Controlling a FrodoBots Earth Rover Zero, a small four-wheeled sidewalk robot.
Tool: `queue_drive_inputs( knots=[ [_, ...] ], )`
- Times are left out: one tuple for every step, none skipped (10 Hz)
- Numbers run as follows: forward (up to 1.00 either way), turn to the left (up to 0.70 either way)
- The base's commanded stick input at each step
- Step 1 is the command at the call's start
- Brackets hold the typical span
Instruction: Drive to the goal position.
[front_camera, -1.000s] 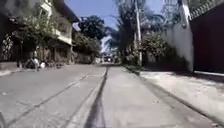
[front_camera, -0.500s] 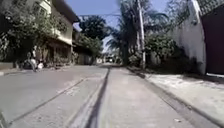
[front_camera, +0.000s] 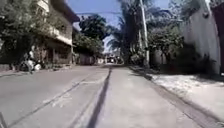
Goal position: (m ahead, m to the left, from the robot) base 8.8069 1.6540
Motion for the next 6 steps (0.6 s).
queue_drive_inputs(
  knots=[
    [1.0, -0.4],
    [1.0, -0.4],
    [1.0, -0.4],
    [1.0, -0.4],
    [1.0, -0.2],
    [1.0, 0.0]
  ],
)
